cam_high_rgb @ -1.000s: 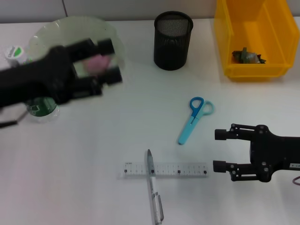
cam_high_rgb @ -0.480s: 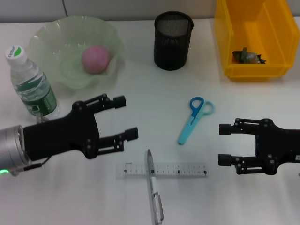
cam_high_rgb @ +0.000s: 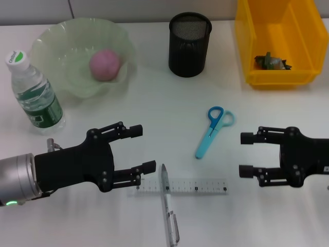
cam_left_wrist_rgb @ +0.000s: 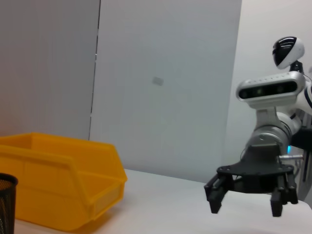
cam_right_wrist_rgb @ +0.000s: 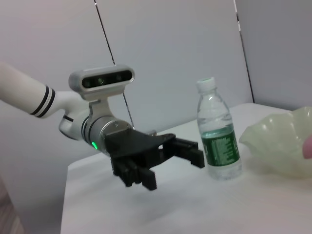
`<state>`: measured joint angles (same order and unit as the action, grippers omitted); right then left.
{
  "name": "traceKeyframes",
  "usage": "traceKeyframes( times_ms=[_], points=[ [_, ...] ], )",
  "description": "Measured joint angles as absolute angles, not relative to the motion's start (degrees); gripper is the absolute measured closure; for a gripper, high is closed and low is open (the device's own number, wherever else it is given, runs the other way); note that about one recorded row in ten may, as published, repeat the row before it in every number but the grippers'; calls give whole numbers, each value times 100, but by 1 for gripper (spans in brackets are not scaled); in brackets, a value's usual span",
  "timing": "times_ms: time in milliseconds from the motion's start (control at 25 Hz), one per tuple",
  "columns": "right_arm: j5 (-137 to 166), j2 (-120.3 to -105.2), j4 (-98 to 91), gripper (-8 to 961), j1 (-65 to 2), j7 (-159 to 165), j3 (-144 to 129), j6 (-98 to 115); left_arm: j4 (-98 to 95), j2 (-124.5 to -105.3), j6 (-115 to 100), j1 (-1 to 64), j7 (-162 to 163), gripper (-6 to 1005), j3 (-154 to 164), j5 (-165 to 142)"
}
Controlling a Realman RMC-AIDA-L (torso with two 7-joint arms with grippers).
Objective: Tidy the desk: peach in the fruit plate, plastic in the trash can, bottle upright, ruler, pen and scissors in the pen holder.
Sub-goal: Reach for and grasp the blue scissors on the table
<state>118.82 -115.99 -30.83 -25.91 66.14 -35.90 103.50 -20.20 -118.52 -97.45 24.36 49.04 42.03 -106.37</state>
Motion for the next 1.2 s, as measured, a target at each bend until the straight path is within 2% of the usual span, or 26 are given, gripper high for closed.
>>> traceKeyframes(
  times_ms=[560,960,1200],
  points=[
    [11899,-11529,-4131,177,-3171,8316,-3637,10257,-2004,-11851,-9530,2458,4887,198,4230,-10617],
    [13484,-11390,-4973,177,-4431,8949,-4472,9794,-1853,-11877,-9440,2574,4876,198,4240,-10609],
    [14241,-11398,-5113,177,-4996,8573,-5338,9472,-1774,-11872,-9370,2650,4879,198,4228,-10606]
  ],
)
